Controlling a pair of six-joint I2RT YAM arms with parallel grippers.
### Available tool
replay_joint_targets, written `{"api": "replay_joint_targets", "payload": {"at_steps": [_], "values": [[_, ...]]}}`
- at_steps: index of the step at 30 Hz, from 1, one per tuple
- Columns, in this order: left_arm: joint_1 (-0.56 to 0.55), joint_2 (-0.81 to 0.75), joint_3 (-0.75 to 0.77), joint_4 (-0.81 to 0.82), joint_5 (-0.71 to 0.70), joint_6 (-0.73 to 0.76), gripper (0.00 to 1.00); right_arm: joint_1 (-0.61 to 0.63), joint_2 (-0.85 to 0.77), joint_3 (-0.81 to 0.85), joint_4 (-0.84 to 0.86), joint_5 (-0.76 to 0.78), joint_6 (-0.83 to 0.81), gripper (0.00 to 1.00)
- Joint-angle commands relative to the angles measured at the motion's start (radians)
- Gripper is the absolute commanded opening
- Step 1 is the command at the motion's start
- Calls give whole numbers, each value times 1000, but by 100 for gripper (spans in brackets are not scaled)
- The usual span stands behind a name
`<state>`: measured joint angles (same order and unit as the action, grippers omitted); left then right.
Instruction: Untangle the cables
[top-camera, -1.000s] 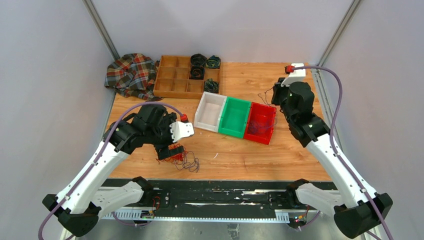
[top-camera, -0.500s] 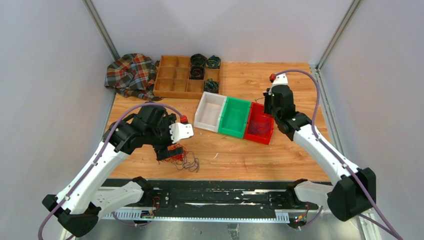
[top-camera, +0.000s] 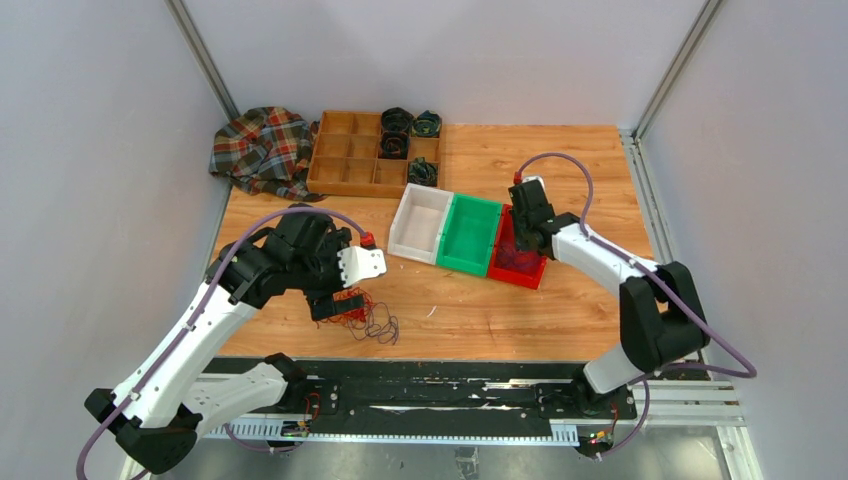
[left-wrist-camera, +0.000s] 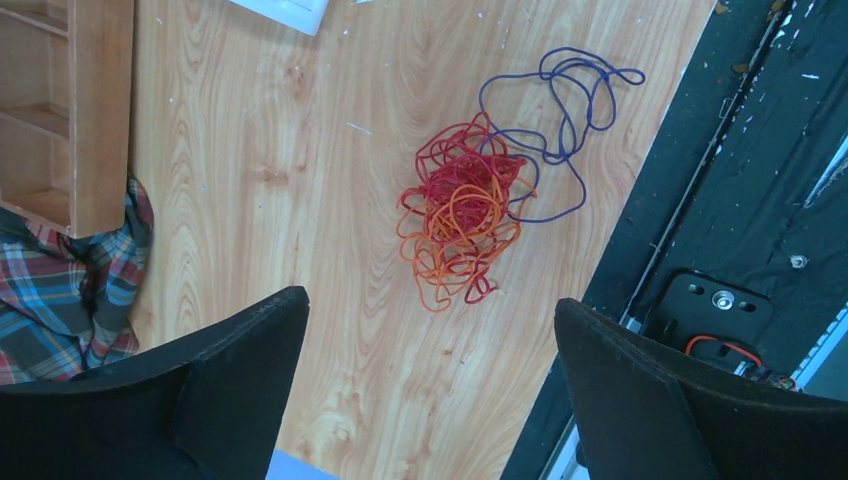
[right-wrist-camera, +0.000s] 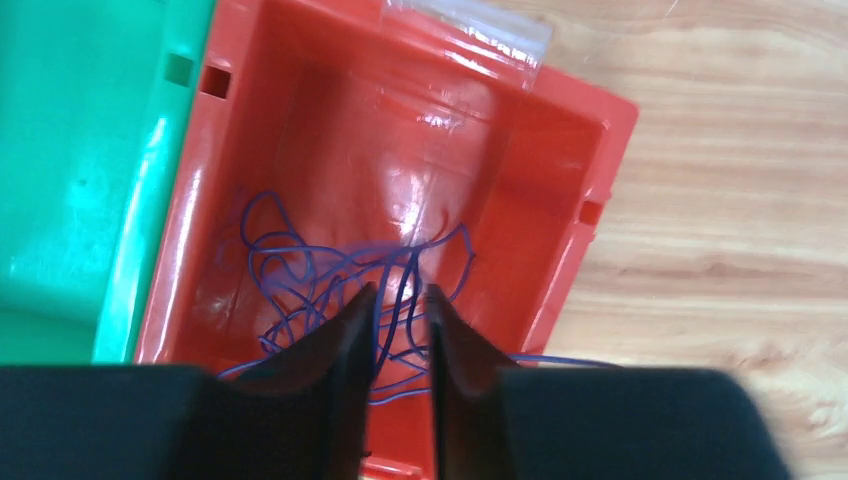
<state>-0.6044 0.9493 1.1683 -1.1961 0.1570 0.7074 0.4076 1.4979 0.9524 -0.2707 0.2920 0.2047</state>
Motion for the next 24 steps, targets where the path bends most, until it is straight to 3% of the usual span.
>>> {"api": "replay_joint_targets", "payload": {"at_steps": [1, 3, 7, 10, 19, 24], "values": [[6, 3, 11, -10, -22, 16, 98, -19, 50, 79, -96, 5, 10, 34], [6, 5, 11, -11, -26, 18, 98, -20, 39, 95, -104, -3, 10, 43], [6, 12, 16, -11, -29, 20, 98, -20, 11, 146, -113, -28, -3, 50], [6, 17, 26, -13, -27, 21, 98, -19, 10, 191, -135, -64, -19, 63], [8, 21, 14, -15, -10, 26, 98, -6, -54, 248, -169, -207, 25, 62], [27, 48, -67, 21, 19, 42, 98, 137, -161, 168, -31, -326, 79, 62]]}}
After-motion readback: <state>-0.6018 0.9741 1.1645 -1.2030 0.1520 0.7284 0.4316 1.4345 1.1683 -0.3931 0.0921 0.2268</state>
